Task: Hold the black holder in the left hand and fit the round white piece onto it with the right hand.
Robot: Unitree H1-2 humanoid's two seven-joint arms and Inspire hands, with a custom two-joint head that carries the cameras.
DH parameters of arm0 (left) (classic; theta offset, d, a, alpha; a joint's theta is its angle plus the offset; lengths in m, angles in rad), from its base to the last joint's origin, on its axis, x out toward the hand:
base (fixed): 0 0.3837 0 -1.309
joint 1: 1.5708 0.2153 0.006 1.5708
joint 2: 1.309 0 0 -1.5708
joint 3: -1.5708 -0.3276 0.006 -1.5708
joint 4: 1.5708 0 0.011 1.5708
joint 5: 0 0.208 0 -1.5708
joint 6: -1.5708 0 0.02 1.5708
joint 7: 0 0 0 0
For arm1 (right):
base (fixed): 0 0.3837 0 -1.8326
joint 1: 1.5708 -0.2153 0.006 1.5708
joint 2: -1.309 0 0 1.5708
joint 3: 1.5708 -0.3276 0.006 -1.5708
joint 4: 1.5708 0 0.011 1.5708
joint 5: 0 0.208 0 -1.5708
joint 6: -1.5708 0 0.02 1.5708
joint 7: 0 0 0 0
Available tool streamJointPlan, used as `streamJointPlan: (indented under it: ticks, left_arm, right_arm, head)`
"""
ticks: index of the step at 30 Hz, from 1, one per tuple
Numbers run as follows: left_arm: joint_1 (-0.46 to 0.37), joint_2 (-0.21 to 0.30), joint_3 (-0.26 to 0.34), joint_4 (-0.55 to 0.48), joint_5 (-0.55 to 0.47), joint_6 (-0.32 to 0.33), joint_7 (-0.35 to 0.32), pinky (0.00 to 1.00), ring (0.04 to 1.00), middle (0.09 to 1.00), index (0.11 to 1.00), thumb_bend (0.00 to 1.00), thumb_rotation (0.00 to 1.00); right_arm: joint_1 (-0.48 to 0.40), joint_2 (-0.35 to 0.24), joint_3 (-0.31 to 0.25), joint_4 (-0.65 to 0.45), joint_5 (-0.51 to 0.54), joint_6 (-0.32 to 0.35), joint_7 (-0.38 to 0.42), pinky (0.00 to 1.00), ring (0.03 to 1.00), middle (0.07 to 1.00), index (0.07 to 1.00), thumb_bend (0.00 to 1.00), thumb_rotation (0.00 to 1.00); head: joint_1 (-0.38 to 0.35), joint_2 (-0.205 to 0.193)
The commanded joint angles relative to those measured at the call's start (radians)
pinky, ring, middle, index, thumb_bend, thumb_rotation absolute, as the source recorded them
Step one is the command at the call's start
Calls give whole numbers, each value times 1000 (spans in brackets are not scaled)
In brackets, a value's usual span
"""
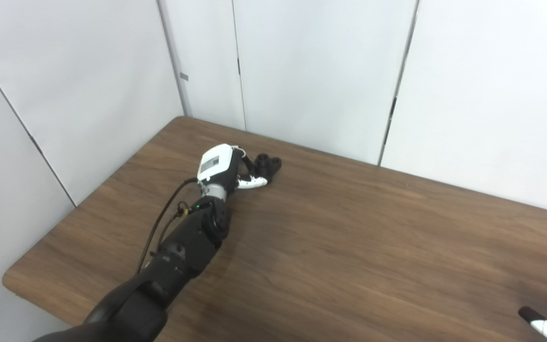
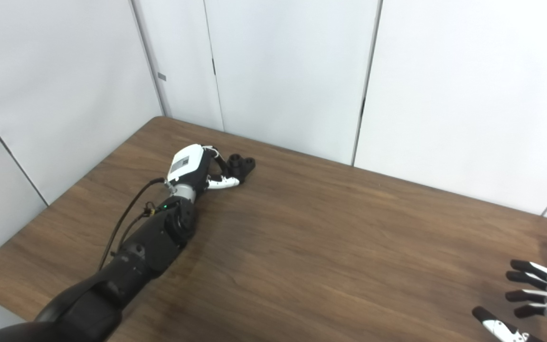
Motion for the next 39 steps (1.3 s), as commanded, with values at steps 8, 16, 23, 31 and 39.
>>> streamJointPlan:
  ticks: [8, 16, 23, 31, 39]
  left_arm:
    - [125, 9, -72, -206, -18, -81, -151, 982, 989, 916, 483, 525, 58]
    - [211, 9, -137, -411, -34, -180, -261, 959, 989, 930, 483, 524, 56]
    - [235, -19, -232, -555, -32, -225, -394, 931, 999, 964, 485, 524, 60]
    - [219, -72, -323, -525, -15, -363, -474, 866, 994, 971, 488, 523, 65]
    - [201, -86, -377, -476, 33, -464, -506, 902, 1000, 961, 488, 523, 61]
  right_arm:
    - [-39, 9, 8, -18, -18, -19, -14, 408, 537, 651, 686, 557, 0]
    - [-50, 20, 13, -3, -23, -28, -22, 407, 533, 644, 685, 566, 0]
    - [-51, 21, 9, -4, 9, -4, -4, 439, 558, 665, 697, 557, 0]
    - [-51, 19, 15, 45, -18, -104, -40, 439, 555, 656, 685, 577, 7]
    - [-57, 47, 52, 40, -76, -108, -64, 457, 572, 659, 688, 570, 102]
  head:
    - [-39, 7]
    - [-105, 20]
    - [-169, 43]
    - [-327, 87]
    - [-483, 116]
